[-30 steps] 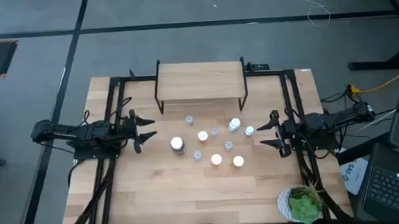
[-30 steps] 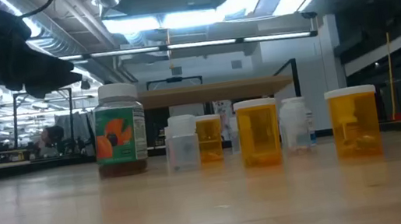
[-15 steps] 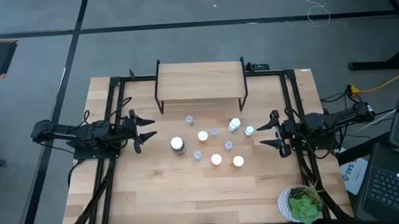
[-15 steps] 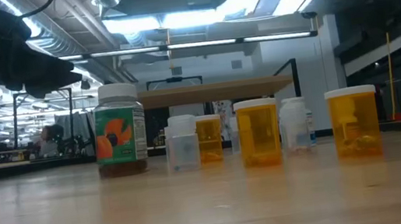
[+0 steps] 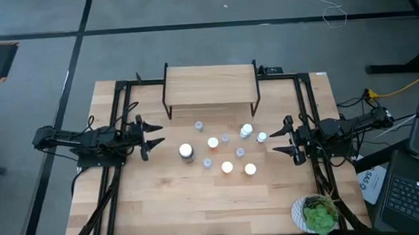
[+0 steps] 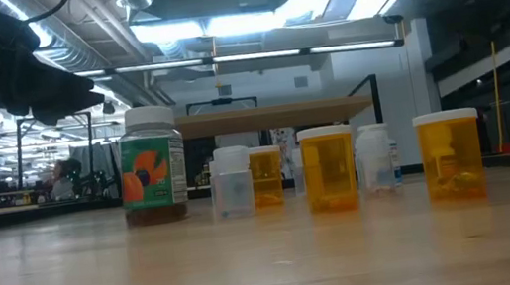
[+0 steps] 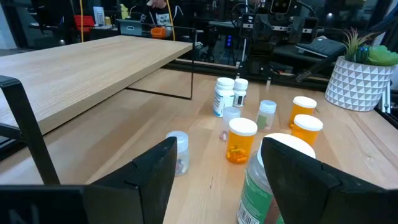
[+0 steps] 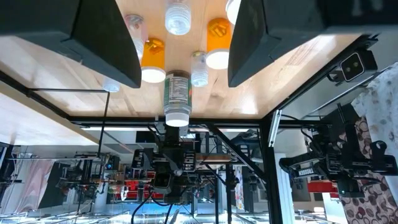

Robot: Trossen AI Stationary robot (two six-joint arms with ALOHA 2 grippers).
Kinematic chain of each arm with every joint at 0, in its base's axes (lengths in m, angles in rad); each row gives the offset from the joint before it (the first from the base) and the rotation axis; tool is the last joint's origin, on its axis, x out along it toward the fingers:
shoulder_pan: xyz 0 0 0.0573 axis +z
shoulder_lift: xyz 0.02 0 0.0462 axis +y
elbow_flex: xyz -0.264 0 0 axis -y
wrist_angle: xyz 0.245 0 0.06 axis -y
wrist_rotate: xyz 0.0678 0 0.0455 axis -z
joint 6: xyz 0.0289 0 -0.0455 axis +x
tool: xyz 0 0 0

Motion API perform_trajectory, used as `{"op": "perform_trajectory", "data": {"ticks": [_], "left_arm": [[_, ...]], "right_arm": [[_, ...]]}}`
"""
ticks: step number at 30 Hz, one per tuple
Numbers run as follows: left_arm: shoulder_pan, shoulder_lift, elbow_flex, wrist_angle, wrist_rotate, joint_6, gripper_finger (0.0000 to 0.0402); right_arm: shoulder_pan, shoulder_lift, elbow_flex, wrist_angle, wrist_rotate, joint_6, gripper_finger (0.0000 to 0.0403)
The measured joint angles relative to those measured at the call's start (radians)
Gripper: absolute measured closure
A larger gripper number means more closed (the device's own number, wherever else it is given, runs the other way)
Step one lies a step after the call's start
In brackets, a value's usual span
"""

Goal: Pick and place medicine bottles onto shelf by color

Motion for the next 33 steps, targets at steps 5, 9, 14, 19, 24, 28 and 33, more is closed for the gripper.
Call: {"op": "perform_trajectory", "data": {"ticks": [5, 9, 14, 19, 24, 28, 33], "left_arm": [[0.000, 0.000, 0.000, 0.000, 0.000, 0.000, 0.0172], [0.000, 0.000, 0.000, 0.000, 0.000, 0.000, 0.0172], [0.000, 0.000, 0.000, 0.000, 0.000, 0.000, 0.0172], [0.000, 0.000, 0.000, 0.000, 0.000, 0.000, 0.0172], [0.000, 0.000, 0.000, 0.000, 0.000, 0.000, 0.0172], [0.000, 0.000, 0.000, 0.000, 0.000, 0.000, 0.0172], [0.000, 0.000, 0.000, 0.000, 0.000, 0.000, 0.0172]], "right_arm": [[0.000, 0.000, 0.000, 0.000, 0.000, 0.000, 0.0160], [0.000, 0.000, 0.000, 0.000, 0.000, 0.000, 0.0160], [0.000, 0.000, 0.000, 0.000, 0.000, 0.000, 0.0160], [0.000, 0.000, 0.000, 0.000, 0.000, 0.000, 0.0160], [0.000, 0.000, 0.000, 0.000, 0.000, 0.000, 0.0160], [0.000, 0.000, 0.000, 0.017, 0.000, -0.046, 0.0160], [0.000, 0.000, 0.000, 0.065, -0.007, 0.084, 0.0160]]}}
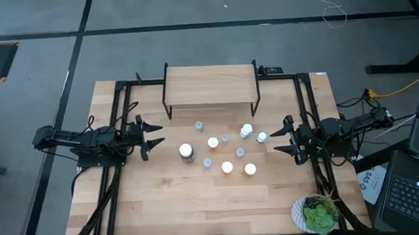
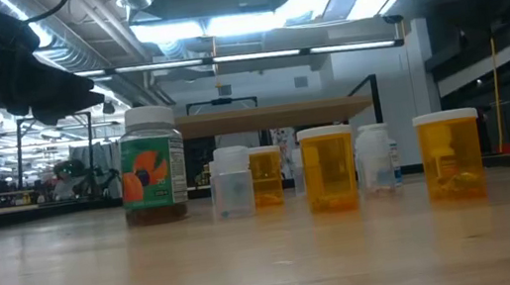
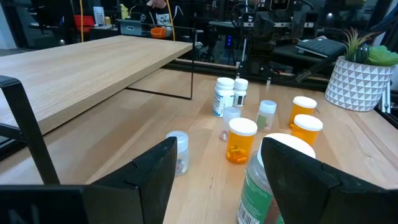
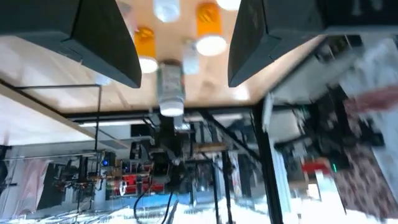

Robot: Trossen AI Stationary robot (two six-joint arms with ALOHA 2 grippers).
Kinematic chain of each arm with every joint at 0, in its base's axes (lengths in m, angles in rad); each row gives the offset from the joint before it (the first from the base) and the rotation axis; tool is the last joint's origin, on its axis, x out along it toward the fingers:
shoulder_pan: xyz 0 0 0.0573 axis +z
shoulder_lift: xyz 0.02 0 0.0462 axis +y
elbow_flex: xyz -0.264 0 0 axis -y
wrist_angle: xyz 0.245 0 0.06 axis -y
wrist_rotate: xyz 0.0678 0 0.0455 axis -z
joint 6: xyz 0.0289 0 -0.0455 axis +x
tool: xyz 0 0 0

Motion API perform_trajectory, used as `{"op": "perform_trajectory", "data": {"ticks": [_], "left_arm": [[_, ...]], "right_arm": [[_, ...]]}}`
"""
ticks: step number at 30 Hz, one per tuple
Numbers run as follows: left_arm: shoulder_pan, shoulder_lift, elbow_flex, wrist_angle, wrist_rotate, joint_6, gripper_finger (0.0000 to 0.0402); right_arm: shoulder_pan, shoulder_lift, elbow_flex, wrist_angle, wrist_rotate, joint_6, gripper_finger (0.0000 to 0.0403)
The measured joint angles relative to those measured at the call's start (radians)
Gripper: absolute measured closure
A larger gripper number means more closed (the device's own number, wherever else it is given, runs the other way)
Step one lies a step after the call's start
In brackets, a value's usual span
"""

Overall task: Pick and place medicine bottles onto shelf by color
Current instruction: Put the black pill bottle on the shelf

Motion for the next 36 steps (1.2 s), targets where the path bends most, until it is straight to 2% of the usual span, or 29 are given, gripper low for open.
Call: {"op": "perform_trajectory", "data": {"ticks": [4, 7, 10, 13, 18, 27, 31, 36], "left_arm": [[0.000, 0.000, 0.000, 0.000, 0.000, 0.000, 0.0172], [0.000, 0.000, 0.000, 0.000, 0.000, 0.005, 0.0172], [0.000, 0.000, 0.000, 0.000, 0.000, 0.099, 0.0172], [0.000, 0.000, 0.000, 0.000, -0.001, 0.161, 0.0172], [0.000, 0.000, 0.000, 0.000, -0.001, 0.218, 0.0172], [0.000, 0.000, 0.000, 0.000, 0.000, 0.206, 0.0172], [0.000, 0.000, 0.000, 0.000, 0.000, 0.206, 0.0172], [0.000, 0.000, 0.000, 0.000, 0.000, 0.205, 0.0172]], "right_arm": [[0.000, 0.000, 0.000, 0.105, -0.004, 0.157, 0.0160], [0.000, 0.000, 0.000, 0.218, -0.061, 0.290, 0.0160], [0.000, 0.010, 0.014, 0.358, -0.125, 0.275, 0.0160], [0.001, 0.049, 0.092, 0.336, -0.152, 0.224, 0.0160], [0.001, 0.195, 0.307, 0.050, -0.072, 0.205, 0.0160], [0.000, 0.557, 0.785, -0.717, 0.183, 0.337, 0.0160], [-0.003, 0.699, 0.887, -0.964, 0.239, 0.473, 0.0160], [-0.036, 0.845, 0.885, -1.062, 0.208, 0.640, 0.0160]]}}
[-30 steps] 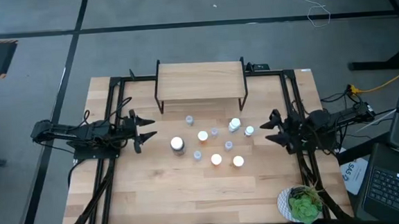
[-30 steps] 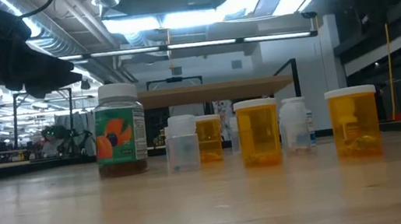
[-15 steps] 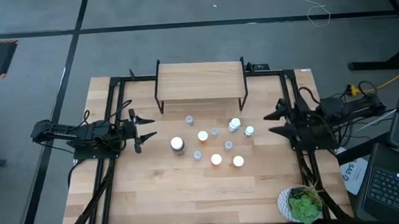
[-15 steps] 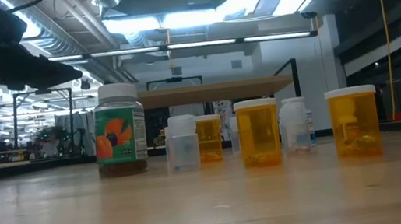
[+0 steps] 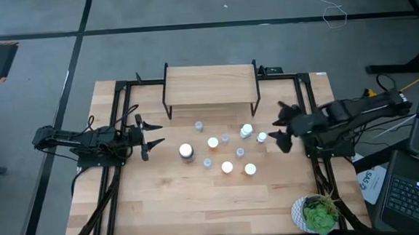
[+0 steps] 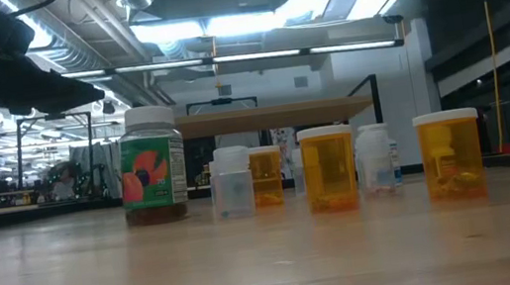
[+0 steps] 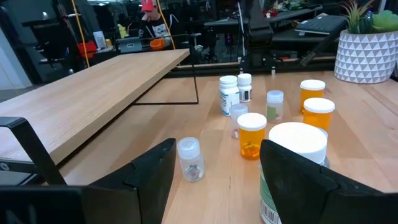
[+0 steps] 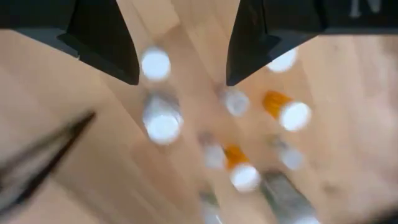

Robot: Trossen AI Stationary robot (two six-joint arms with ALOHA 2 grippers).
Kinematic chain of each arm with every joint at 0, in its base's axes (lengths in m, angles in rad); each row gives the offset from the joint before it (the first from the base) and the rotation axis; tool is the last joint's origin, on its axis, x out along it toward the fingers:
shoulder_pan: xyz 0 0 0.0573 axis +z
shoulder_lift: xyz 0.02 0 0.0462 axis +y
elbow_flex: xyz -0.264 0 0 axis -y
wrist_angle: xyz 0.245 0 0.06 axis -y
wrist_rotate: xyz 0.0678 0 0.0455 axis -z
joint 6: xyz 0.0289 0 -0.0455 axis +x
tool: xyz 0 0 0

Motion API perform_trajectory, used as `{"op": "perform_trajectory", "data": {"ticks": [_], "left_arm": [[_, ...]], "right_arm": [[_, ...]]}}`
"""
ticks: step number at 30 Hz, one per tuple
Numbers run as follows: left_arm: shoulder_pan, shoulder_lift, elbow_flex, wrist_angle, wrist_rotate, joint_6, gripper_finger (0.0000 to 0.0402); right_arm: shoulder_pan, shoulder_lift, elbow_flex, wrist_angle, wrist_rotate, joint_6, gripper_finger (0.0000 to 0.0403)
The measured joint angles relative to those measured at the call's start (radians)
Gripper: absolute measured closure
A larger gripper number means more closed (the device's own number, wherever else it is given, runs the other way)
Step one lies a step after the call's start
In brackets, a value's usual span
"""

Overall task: Pick and place medicine bottles onto shelf by color
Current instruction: Put the black pill bottle on the shelf

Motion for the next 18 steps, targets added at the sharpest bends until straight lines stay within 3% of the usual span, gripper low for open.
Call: {"op": "perform_trajectory", "data": {"ticks": [6, 18], "left_arm": [[0.000, 0.000, 0.000, 0.000, 0.000, -0.001, 0.0172], [0.000, 0.000, 0.000, 0.000, 0.000, -0.001, 0.0172]], "right_arm": [[-0.069, 0.163, -0.001, 0.001, 0.004, 0.201, 0.0160], [-0.194, 0.423, -0.001, 0.005, -0.144, 0.213, 0.0160]]}}
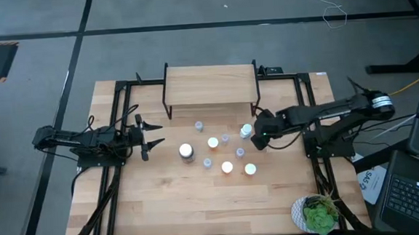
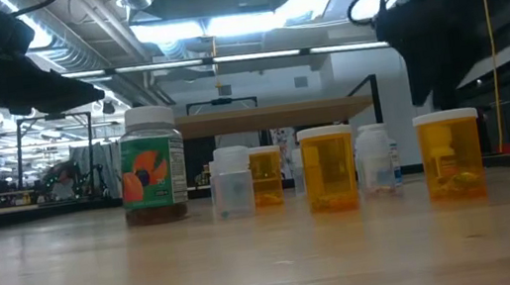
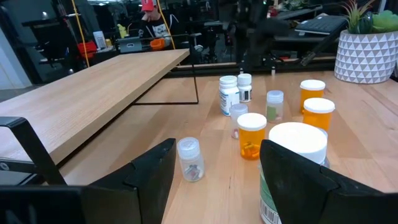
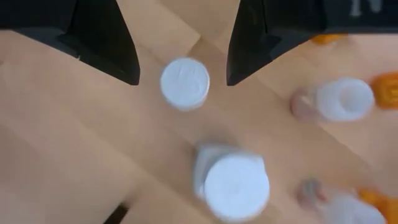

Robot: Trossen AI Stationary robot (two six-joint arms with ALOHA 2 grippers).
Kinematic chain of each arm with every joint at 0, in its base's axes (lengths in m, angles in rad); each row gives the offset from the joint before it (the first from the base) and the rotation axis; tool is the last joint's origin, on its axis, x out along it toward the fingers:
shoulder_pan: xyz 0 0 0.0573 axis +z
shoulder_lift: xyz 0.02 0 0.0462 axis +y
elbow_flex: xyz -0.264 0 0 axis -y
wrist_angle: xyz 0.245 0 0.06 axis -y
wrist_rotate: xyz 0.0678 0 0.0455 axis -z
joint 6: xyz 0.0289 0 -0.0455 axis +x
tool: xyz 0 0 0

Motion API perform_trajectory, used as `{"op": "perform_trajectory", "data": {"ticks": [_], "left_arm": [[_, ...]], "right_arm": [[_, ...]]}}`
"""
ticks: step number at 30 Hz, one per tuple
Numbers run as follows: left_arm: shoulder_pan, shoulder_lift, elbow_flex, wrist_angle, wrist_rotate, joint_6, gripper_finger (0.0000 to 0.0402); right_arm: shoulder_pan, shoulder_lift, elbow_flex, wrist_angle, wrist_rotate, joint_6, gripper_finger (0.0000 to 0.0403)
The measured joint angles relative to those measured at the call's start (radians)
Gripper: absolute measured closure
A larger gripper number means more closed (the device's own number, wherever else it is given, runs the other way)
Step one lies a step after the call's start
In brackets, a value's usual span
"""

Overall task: Pick and place medicine bottles onto shelf by color
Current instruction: Put the black pill bottle on the shelf

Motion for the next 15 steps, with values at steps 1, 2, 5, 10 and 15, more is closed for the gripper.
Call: {"op": "perform_trajectory", "data": {"ticks": [1, 2, 5, 10, 15], "left_arm": [[0.000, 0.000, 0.000, 0.000, 0.000, 0.000, 0.0172], [0.000, 0.000, 0.000, 0.000, 0.000, 0.000, 0.0172], [0.000, 0.000, 0.000, 0.000, 0.000, 0.000, 0.0172], [0.000, 0.000, 0.000, 0.000, 0.000, 0.000, 0.0172], [0.000, 0.000, 0.000, 0.000, 0.000, 0.000, 0.0172]], "right_arm": [[-0.004, 0.015, 0.000, 0.000, -0.015, -0.011, 0.0160], [-0.005, 0.028, 0.000, 0.001, -0.029, -0.016, 0.0160], [-0.007, 0.058, 0.000, 0.010, -0.060, -0.021, 0.0160], [-0.007, 0.103, 0.000, 0.012, -0.058, -0.020, 0.0160], [-0.007, 0.155, -0.001, 0.051, -0.025, -0.021, 0.0160]]}}
